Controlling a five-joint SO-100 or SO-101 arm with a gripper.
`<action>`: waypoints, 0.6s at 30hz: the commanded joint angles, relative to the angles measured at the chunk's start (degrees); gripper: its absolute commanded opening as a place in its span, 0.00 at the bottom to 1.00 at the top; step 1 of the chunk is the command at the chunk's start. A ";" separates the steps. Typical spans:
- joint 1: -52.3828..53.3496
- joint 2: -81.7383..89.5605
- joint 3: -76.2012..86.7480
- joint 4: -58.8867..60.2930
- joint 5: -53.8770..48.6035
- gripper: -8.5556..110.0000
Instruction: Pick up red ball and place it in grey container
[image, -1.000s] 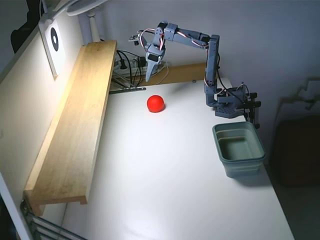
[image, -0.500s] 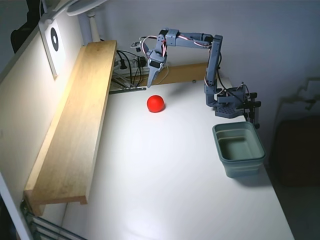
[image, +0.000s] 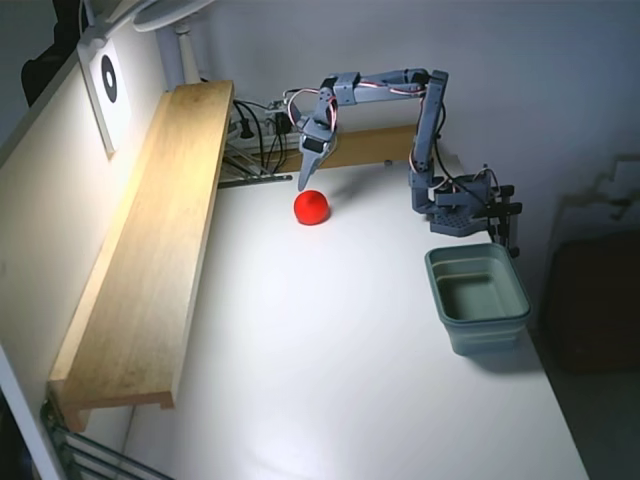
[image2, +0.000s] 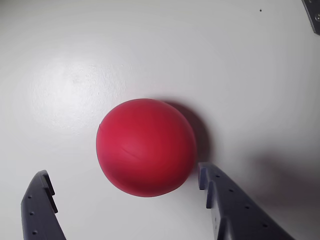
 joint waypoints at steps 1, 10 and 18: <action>0.66 2.82 2.17 -2.71 0.09 0.39; 0.66 2.19 9.70 -10.87 0.09 0.39; 0.66 0.70 15.34 -18.01 0.09 0.39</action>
